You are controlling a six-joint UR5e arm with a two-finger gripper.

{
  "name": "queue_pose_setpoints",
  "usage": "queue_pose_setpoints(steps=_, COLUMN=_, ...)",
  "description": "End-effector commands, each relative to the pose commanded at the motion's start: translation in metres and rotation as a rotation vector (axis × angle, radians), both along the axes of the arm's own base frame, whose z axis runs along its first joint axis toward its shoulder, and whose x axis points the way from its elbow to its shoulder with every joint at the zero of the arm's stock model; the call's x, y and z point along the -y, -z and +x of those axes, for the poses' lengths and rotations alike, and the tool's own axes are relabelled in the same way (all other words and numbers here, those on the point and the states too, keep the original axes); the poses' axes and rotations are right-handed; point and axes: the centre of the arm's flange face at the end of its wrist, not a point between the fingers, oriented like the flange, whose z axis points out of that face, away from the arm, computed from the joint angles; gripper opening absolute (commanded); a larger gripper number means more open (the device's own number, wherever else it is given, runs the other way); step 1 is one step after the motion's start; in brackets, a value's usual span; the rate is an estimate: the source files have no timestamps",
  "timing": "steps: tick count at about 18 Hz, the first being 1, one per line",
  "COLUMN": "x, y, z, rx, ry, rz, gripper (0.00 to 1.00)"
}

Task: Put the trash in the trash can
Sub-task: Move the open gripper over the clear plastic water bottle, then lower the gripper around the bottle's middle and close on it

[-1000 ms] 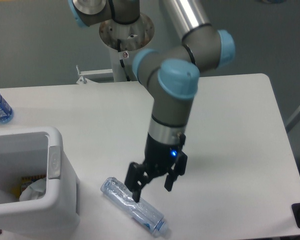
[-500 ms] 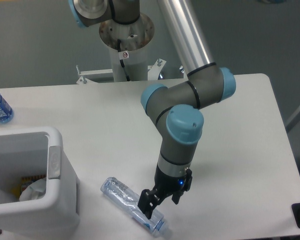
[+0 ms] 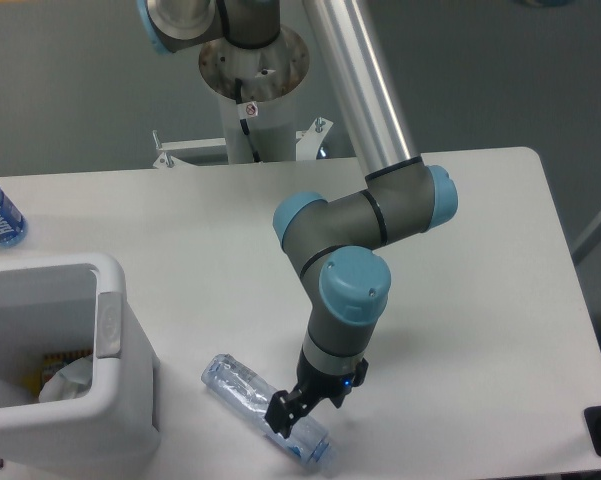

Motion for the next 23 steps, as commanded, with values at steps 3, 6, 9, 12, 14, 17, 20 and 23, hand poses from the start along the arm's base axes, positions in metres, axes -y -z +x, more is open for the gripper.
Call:
queue_pose_setpoints(steps=3, x=-0.002, y=0.007, z=0.001, rx=0.013, ry=-0.022, rz=-0.01, gripper=1.0)
queue_pose_setpoints(steps=6, x=-0.006, y=0.013, z=0.004, rx=0.025, ry=-0.045, rz=-0.017, gripper=1.0)
queue_pose_setpoints(steps=9, x=-0.01, y=0.021, z=0.007, rx=0.035, ry=-0.054, rz=-0.026, gripper=1.0)
queue_pose_setpoints(steps=12, x=-0.01, y=0.019, z=0.006, rx=0.037, ry=-0.074, rz=-0.031, gripper=1.0)
queue_pose_setpoints(steps=14, x=-0.013, y=0.02, z=0.013, rx=0.018, ry=-0.075, rz=-0.056, gripper=1.0)
queue_pose_setpoints(steps=17, x=-0.014, y=0.021, z=0.017, rx=0.006, ry=-0.095, rz=-0.078, gripper=1.0)
queue_pose_setpoints(steps=20, x=-0.016, y=0.024, z=0.023, rx=0.008, ry=-0.091, rz=-0.102, gripper=1.0)
queue_pose_setpoints(steps=23, x=-0.015, y=0.03, z=0.028, rx=0.016, ry=-0.086, rz=-0.122, gripper=1.0)
